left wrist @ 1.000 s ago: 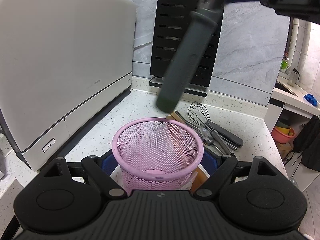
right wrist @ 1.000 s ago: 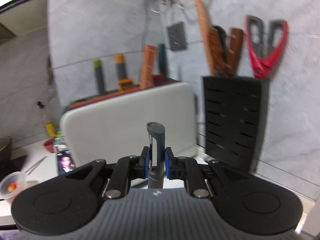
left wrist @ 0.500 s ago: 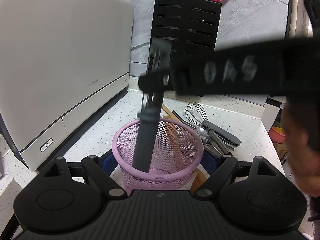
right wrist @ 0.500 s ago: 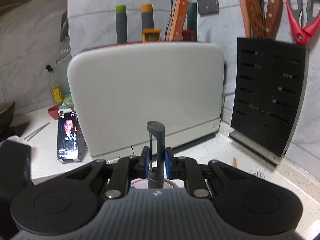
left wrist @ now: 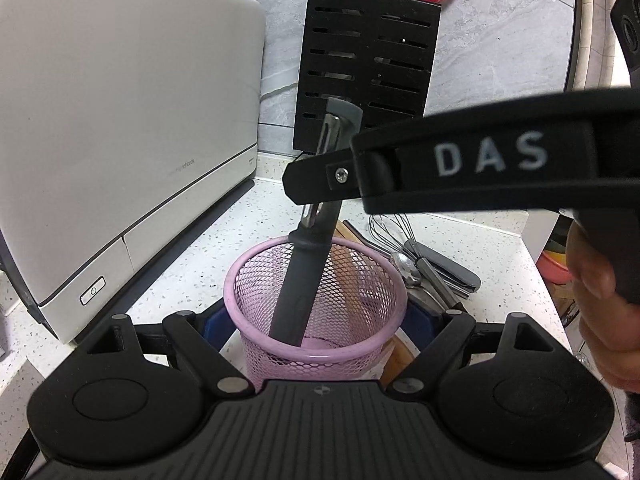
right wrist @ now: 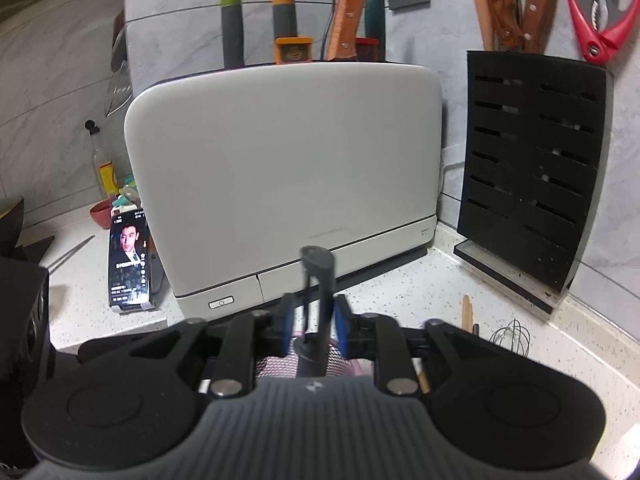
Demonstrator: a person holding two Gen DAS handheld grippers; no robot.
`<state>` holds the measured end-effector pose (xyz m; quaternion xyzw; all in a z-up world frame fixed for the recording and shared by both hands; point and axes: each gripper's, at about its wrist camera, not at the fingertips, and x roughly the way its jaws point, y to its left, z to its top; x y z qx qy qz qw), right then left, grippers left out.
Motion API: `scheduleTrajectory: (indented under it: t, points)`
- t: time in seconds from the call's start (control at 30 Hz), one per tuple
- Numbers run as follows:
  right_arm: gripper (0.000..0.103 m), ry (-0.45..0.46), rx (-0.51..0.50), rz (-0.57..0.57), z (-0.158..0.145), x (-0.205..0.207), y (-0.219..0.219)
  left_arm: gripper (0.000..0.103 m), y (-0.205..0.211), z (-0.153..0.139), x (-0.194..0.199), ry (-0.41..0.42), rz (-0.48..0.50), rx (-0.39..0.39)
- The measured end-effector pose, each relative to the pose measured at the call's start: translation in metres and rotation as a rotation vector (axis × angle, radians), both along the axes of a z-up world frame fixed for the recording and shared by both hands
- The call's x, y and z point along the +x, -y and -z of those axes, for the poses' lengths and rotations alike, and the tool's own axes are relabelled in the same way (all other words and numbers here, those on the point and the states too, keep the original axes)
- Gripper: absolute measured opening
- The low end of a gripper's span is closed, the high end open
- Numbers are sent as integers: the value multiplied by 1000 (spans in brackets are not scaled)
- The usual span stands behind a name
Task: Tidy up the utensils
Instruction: 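Lower the peeler into the pink cup and open the right gripper, then move the right gripper back over the utensil pile toward the fork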
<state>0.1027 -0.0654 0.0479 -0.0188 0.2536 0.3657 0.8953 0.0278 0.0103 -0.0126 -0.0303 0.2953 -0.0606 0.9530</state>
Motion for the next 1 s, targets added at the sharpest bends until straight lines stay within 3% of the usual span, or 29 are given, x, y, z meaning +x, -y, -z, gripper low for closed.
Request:
scheduleTrajectory:
  t: [0.37, 0.67, 0.83, 1.0]
  points:
    - [59, -4, -16, 29, -5, -4, 17, 98, -1, 1, 0, 3, -4, -6]
    - [60, -68, -13, 131, -13, 6, 51, 98, -8, 3, 4, 9, -38, 4]
    - [60, -154, 21, 171, -6, 19, 64, 98, -13, 3, 4, 12, -53, -5]
    - [53, -234, -70, 207, 15, 36, 53, 98, -16, 4, 6, 20, -57, -12]
